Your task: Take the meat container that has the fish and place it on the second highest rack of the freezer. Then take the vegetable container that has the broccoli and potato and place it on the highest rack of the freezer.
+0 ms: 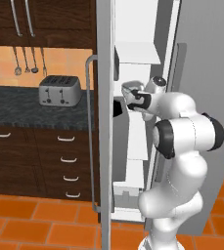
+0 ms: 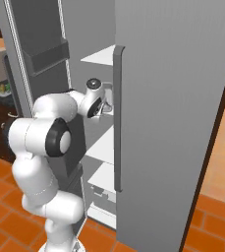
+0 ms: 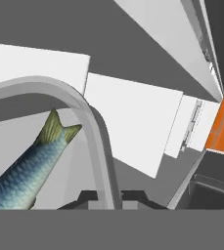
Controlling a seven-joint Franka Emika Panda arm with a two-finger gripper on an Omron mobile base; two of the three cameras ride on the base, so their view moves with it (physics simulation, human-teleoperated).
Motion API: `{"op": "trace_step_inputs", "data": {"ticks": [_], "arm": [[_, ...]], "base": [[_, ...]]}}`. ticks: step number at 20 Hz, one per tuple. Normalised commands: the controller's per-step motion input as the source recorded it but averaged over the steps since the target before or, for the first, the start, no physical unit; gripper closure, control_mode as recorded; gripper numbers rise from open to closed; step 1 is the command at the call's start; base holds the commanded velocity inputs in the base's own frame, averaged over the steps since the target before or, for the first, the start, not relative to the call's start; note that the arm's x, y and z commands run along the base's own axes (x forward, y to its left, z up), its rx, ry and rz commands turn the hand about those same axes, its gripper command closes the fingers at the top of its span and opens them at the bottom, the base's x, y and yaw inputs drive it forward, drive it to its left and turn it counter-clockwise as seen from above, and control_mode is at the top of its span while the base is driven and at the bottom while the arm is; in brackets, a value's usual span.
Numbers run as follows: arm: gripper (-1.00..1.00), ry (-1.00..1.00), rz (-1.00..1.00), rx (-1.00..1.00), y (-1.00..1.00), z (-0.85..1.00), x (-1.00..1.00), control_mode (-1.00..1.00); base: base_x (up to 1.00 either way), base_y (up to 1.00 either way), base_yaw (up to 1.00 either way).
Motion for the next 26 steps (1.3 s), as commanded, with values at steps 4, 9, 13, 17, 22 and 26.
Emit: {"op": "trace_step_inputs", "data": {"ticks": [4,9,13,17,22,26], "arm": [[1.0,0.0,0.0,0.02,-0.01,0.01,0.71,-1.0],[1.0,-0.01,-0.03,0.03,-0.27,0.0,0.48,-1.0],[1.0,0.0,-0.08,0.01,-0.07,0.0,0.6,-1.0],[1.0,0.0,-0.09,0.0,-0.04,0.0,0.66,-1.0],[1.0,0.08,-0.03,0.0,-0.17,-0.17,0.68,-1.0],[1.0,0.11,0.0,0.01,-0.28,-0.21,0.71,-1.0]], "base": [[0.0,0.0,0.0],[0.0,0.0,0.0],[0.0,0.0,0.0],[0.0,0.0,0.0],[0.0,0.0,0.0],[0.0,0.0,0.0]]}}
